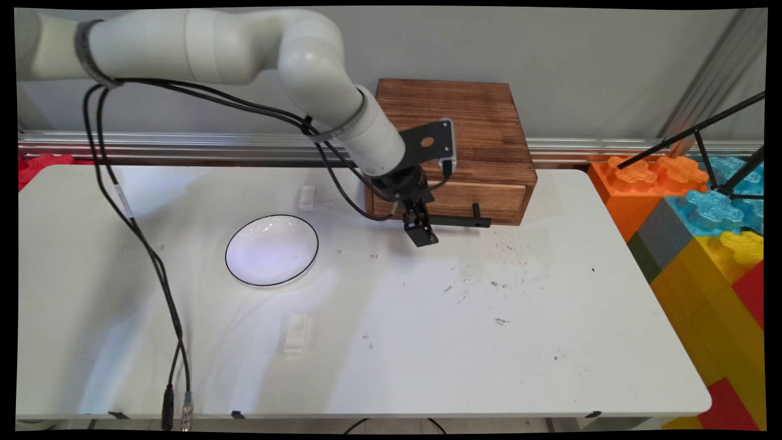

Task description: Open the drawer

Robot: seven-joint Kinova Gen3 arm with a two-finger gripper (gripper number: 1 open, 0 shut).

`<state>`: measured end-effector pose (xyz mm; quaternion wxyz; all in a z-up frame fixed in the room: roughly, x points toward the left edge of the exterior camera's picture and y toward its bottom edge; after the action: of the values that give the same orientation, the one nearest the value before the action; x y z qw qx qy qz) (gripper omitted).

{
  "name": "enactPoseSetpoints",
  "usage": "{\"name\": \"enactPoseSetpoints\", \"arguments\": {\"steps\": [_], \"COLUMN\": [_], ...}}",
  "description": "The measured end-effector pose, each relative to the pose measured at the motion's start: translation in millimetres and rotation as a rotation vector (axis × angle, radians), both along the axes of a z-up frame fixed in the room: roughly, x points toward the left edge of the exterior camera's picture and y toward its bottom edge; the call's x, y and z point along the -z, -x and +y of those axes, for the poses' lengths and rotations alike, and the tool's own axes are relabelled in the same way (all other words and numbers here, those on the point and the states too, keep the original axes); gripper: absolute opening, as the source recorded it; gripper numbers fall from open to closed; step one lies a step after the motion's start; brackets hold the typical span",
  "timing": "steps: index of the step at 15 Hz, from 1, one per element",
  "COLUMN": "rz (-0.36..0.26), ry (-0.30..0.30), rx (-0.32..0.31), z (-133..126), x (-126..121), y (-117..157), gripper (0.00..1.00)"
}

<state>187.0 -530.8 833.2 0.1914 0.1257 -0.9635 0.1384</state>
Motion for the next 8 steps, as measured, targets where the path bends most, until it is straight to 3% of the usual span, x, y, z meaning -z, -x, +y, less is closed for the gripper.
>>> {"name": "enactPoseSetpoints", "arguments": {"steps": [8], "rz": [-0.004], "ry": [0.02], "rx": [0.012], "z": [-15], "x": [36], "y": [16], "gripper": [1.0]}}
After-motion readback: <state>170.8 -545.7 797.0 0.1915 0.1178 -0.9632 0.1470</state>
